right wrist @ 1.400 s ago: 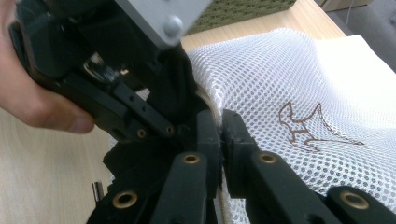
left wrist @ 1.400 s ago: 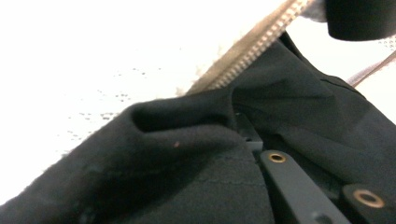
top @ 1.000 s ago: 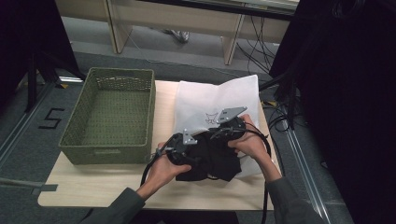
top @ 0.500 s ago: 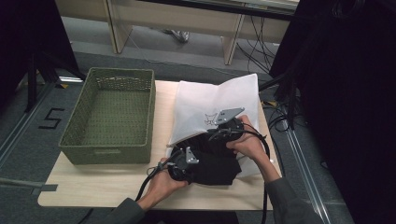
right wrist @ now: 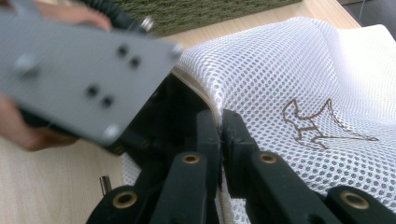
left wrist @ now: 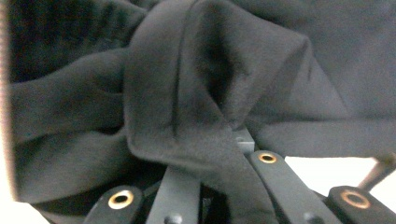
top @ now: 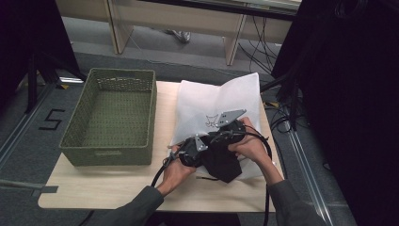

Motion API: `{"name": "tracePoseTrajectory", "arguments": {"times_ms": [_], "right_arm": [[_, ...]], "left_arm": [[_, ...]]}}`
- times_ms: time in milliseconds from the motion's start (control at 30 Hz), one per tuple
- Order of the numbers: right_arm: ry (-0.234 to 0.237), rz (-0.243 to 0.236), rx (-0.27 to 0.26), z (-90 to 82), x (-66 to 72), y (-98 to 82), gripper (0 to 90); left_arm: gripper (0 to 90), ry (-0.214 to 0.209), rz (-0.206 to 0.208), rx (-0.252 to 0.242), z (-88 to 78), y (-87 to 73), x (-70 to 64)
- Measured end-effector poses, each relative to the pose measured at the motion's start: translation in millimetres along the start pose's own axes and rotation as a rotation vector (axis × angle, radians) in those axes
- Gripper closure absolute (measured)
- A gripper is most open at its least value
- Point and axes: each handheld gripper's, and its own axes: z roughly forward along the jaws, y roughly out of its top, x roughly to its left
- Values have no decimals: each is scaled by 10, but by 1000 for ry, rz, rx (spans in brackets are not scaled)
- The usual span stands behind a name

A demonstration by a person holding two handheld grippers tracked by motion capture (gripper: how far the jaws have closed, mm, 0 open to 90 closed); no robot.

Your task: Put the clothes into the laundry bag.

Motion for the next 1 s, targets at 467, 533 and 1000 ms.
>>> {"name": "tracePoseTrajectory", "arguments": {"times_ms": [467,533,1000], "right_arm": [[10,-2,9,42,-11,-73,877],[6,-14,1,46,-27,-87,877],[9,-13,17,86,92,-145,875]], "left_arm": [[748,70,-38,-33,-14,54,228],[667,46,-55,-33,-40,34,205],[296,-22,-41,26,-405,-357,-78]]}}
